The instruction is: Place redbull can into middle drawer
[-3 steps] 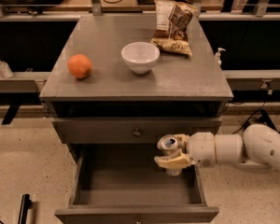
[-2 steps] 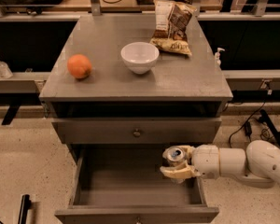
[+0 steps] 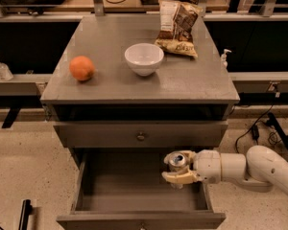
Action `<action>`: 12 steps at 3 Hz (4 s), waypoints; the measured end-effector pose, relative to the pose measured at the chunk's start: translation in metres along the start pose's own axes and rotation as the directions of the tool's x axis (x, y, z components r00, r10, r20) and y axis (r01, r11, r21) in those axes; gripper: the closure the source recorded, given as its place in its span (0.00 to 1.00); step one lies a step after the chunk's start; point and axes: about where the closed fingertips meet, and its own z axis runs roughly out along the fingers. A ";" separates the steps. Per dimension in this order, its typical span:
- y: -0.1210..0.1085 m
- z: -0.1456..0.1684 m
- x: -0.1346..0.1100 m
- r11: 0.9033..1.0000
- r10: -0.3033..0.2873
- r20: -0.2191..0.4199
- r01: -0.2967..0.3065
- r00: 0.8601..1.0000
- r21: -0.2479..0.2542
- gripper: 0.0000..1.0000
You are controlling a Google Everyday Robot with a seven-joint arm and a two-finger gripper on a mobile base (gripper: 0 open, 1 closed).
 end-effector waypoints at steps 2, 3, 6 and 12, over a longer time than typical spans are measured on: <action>-0.028 0.022 0.086 1.000 0.019 0.167 -0.021 0.986 0.008 1.00; -0.034 0.026 0.125 0.998 0.050 0.142 -0.053 0.989 0.017 1.00; -0.055 0.031 0.180 0.997 0.079 0.166 -0.075 0.983 -0.029 1.00; -0.052 0.041 0.177 0.996 0.080 0.173 -0.073 0.982 -0.048 0.00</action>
Offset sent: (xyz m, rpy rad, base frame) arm 0.0380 -0.0107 -0.1590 0.2365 -0.0128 -0.0194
